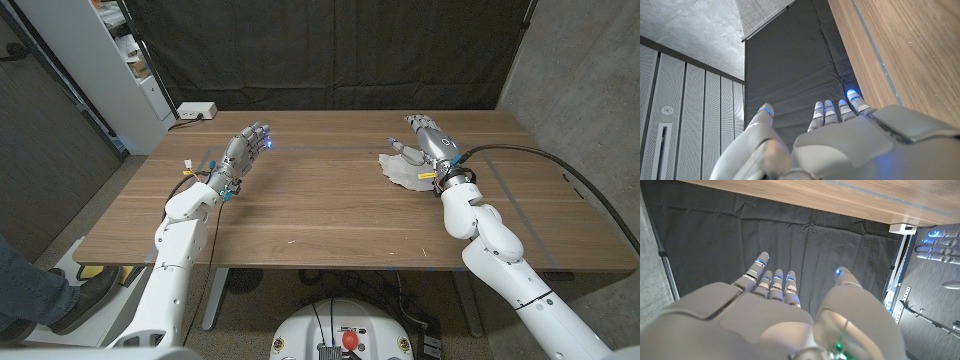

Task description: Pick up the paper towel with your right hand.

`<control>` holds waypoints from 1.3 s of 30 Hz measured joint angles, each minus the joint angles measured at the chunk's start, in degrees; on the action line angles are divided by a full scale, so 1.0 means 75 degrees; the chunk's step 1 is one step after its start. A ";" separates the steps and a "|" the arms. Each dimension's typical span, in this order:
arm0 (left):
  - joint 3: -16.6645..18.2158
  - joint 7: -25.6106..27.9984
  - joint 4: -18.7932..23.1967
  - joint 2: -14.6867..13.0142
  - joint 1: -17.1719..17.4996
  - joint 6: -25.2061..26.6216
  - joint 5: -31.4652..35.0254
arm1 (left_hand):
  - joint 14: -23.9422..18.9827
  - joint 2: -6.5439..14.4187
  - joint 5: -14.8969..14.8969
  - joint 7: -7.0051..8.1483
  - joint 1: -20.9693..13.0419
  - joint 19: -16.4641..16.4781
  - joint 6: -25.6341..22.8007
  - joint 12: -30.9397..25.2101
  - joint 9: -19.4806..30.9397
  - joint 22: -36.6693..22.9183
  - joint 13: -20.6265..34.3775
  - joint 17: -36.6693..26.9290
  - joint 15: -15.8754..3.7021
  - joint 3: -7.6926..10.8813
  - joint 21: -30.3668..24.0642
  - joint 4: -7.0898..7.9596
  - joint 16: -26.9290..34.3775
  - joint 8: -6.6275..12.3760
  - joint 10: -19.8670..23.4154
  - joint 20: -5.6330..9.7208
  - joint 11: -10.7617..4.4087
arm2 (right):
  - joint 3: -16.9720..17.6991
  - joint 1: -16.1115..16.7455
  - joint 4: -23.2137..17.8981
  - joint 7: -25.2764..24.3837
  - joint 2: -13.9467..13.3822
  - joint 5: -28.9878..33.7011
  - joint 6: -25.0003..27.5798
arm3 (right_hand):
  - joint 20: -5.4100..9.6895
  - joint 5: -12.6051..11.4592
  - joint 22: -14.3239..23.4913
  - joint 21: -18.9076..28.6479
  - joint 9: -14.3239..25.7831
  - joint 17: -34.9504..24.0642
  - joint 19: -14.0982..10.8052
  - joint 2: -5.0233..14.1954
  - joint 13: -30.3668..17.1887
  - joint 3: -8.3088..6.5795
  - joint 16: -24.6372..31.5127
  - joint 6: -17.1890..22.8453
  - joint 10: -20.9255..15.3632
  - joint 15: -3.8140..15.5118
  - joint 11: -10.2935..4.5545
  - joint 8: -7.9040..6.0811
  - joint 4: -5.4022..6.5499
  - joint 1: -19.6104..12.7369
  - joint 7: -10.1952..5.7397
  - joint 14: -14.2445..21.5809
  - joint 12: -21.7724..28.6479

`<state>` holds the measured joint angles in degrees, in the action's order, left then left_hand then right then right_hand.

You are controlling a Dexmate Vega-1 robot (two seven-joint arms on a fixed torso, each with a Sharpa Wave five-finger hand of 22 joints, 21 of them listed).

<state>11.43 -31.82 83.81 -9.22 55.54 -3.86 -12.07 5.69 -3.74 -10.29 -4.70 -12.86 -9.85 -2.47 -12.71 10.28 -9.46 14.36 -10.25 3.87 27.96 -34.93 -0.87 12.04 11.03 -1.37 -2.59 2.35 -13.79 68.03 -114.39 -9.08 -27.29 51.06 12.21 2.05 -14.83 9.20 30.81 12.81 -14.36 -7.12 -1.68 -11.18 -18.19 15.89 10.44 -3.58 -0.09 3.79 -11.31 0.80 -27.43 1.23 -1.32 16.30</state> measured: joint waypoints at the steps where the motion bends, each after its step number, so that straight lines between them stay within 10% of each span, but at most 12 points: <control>1: 0.0000 -0.0003 0.0000 0.0000 0.0000 0.0002 -0.0003 | 0.0000 0.0000 0.0000 0.0000 0.0000 0.0000 0.0000 0.0000 0.0000 0.0000 0.0000 0.0000 0.0000 0.0000 0.0028 0.0000 0.0000 0.0000 0.0000 0.0000 0.0000 | -0.0008 0.0004 -0.0025 0.0000 -0.0009 0.0000 0.0000 | 0.0000 0.0000 0.0000 -0.0014 -0.0005 0.0000 0.0000 -0.0001 0.0000 -0.0025 0.0000 0.0000 0.0000 0.0000 0.0000 0.0000 -0.0025 0.0001 0.0000 0.0000 0.0000; 11: 0.0025 -0.0013 0.0095 -0.0025 0.0074 0.0020 -0.0029 | 0.0000 0.0000 0.0000 -0.0027 0.0000 0.0012 -0.0027 0.0030 -0.0001 0.0000 -0.0036 0.0000 -0.0001 0.0000 0.0082 0.0000 0.0000 0.0000 0.0000 -0.0069 0.0000 | -0.0067 0.0031 -0.0175 0.0343 -0.0065 0.0232 0.0236 | -0.0107 -0.0030 0.0000 -0.0282 -0.0058 0.0070 0.0119 0.0085 -0.0001 -0.0045 -0.0086 -0.0099 0.0000 0.0000 0.0000 0.0000 -0.0109 -0.0191 -0.0210 0.0000 -0.0088; 21: 0.0052 -0.0023 0.0138 -0.0029 0.0135 0.0021 -0.0062 | 0.0001 0.0031 0.0000 0.0015 0.0031 0.0012 -0.0069 0.0030 -0.0001 0.0001 -0.0070 0.0000 -0.0001 -0.0024 0.0169 -0.0024 0.0001 0.0000 0.0000 -0.0069 0.0000 | -0.0112 0.0055 -0.0270 0.0574 -0.0082 0.0420 0.0420 | -0.0234 -0.0029 0.0000 -0.0873 -0.0111 0.0176 0.0921 0.0086 -0.0001 0.0019 -0.0116 -0.0136 -0.0126 -0.0029 -0.0042 0.0000 -0.0172 -0.0190 -0.0411 0.0028 -0.0178; 39: 0.0115 -0.0094 0.0010 0.0003 0.0179 -0.0025 -0.0142 | 0.0001 0.0053 0.0000 -0.0013 0.0054 0.0016 -0.0096 0.0030 -0.0002 0.0001 -0.0141 0.0000 -0.0001 -0.0023 0.0282 -0.0023 0.0001 0.0000 0.0000 -0.0125 0.0000 | -0.0289 -0.0007 -0.0456 0.1393 -0.0141 0.0766 0.0903 | -0.0732 0.0004 0.0000 -0.1122 -0.0147 0.0313 0.0917 0.0144 -0.0002 -0.0002 -0.0175 -0.0027 -0.0273 -0.0278 -0.0109 0.0000 -0.0299 -0.0253 -0.0603 0.0137 -0.0223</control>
<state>12.30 -32.53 83.88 -9.20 56.88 -4.04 -13.13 5.70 -3.34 -10.29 -4.80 -12.45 -9.73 -3.19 -12.49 10.27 -9.45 13.30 -10.25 3.86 27.78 -32.81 -1.04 12.05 11.03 -1.37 -3.53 2.35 -15.96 67.97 -117.81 1.37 -28.34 56.80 18.98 -3.44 -14.80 9.20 22.39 11.71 -12.01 -0.25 -0.60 -11.19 -18.20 14.58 10.24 -5.63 -2.17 2.97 -11.31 -1.44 -29.32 -3.30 -0.30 14.62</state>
